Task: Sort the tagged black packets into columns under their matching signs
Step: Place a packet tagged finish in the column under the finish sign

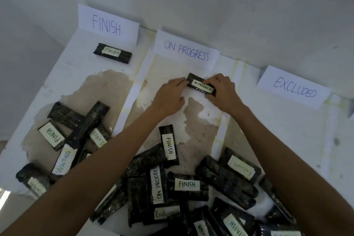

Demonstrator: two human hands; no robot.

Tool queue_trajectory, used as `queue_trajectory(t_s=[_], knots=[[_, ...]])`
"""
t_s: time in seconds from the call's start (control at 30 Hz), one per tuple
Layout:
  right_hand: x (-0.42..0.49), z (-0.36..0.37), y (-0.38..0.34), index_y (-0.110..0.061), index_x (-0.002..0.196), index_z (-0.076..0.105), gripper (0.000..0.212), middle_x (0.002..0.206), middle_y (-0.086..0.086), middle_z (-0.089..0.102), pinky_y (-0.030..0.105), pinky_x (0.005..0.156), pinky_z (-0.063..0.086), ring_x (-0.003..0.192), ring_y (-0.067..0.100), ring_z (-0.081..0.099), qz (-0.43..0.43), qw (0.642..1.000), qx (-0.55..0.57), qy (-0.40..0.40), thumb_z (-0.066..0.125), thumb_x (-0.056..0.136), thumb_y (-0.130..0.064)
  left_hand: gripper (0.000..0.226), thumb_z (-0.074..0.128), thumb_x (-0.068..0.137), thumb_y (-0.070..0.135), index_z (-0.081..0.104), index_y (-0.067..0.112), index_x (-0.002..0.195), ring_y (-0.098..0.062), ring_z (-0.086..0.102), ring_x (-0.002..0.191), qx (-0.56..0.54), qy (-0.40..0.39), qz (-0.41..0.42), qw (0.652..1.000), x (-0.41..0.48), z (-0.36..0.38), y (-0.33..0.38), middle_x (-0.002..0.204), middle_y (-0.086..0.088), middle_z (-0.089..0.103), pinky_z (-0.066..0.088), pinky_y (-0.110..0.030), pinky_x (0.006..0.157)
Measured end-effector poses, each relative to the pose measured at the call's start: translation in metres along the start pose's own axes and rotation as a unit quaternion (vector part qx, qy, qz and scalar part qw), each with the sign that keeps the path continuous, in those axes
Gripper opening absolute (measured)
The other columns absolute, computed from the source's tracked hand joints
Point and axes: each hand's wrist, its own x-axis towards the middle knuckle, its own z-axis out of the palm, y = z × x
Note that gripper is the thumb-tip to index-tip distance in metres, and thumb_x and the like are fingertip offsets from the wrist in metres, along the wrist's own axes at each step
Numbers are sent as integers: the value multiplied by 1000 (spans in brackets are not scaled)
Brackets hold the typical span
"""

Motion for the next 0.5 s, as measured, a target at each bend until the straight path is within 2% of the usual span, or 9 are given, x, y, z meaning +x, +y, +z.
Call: queue_trajectory(t_s=[0.1, 0.2, 0.27, 0.37, 0.5], knots=[[-7, -2, -8, -20, 125, 55, 53, 124, 11, 46, 39, 92, 31, 110, 31, 42, 0, 1000, 5, 19, 73, 75, -21, 57, 56, 83, 11, 39, 7, 137, -30, 37, 130, -1, 6, -5, 1000, -9, -5, 1, 145, -12, 38, 37, -45, 101], [-31, 2, -36, -13, 123, 56, 45, 120, 14, 49, 40, 90, 37, 107, 32, 46, 2, 999, 33, 42, 66, 79, -14, 55, 56, 84, 13, 40, 10, 137, -29, 39, 128, -10, 13, -24, 1000, -36, -8, -1, 143, -11, 40, 38, -45, 99], [-55, 11, -65, -9, 117, 57, 36, 114, 13, 52, 35, 85, 43, 103, 27, 52, 6, 997, 81, 1, 61, 82, -9, 54, 57, 84, 14, 42, 11, 136, -28, 40, 127, -20, 13, -45, 999, -61, -6, -2, 141, -10, 43, 38, -44, 100], [-95, 33, -109, -14, 116, 52, 33, 111, 7, 53, 31, 81, 46, 99, 22, 54, 59, 986, 145, -58, 59, 84, -19, 50, 54, 85, 19, 44, 9, 133, -30, 42, 126, 8, 10, -70, 997, -101, 4, -8, 138, -13, 46, 39, -47, 102], [-134, 72, -150, -13, 122, 45, 49, 109, 12, 47, 38, 74, 46, 93, 30, 51, 84, 992, 42, -80, 61, 81, -33, 53, 34, 86, 33, 49, 5, 128, -36, 42, 127, 41, -12, -73, 996, -131, 15, -20, 140, -17, 45, 38, -48, 104]])
